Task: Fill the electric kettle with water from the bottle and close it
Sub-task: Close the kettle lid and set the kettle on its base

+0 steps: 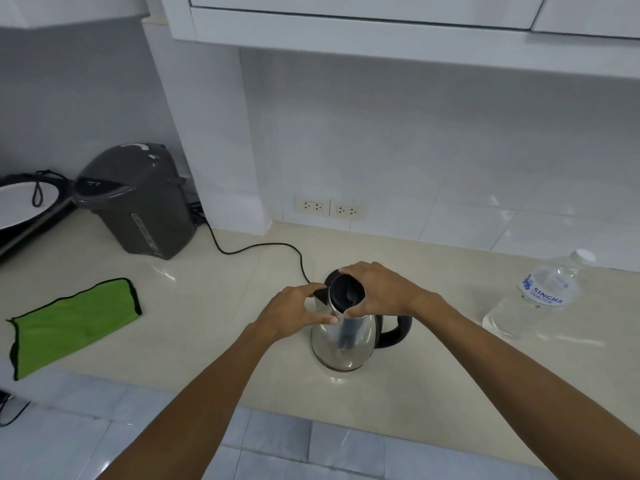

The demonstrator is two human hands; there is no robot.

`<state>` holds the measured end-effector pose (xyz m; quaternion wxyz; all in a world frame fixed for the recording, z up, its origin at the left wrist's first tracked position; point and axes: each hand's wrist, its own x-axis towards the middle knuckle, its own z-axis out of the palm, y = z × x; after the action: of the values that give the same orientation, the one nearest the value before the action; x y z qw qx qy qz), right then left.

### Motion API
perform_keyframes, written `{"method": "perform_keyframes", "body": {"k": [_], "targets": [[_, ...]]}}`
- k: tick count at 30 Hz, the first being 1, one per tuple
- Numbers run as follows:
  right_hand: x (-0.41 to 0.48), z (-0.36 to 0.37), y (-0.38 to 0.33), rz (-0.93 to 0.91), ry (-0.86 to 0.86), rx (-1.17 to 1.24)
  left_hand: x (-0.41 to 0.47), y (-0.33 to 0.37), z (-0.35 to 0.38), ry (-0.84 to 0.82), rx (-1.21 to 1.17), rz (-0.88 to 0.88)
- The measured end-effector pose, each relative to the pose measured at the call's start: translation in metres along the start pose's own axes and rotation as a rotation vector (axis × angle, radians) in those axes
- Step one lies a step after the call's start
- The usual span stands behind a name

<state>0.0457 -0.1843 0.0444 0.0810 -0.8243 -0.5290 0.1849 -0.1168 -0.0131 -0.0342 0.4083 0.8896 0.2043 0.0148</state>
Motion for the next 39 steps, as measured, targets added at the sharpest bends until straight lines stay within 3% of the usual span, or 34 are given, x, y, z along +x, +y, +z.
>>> {"method": "perform_keyframes", "body": {"k": [39], "targets": [[0.012, 0.008, -0.002, 0.011, 0.0, -0.036, 0.003, -0.001, -0.006, -0.03, 0.006, 0.018]]}}
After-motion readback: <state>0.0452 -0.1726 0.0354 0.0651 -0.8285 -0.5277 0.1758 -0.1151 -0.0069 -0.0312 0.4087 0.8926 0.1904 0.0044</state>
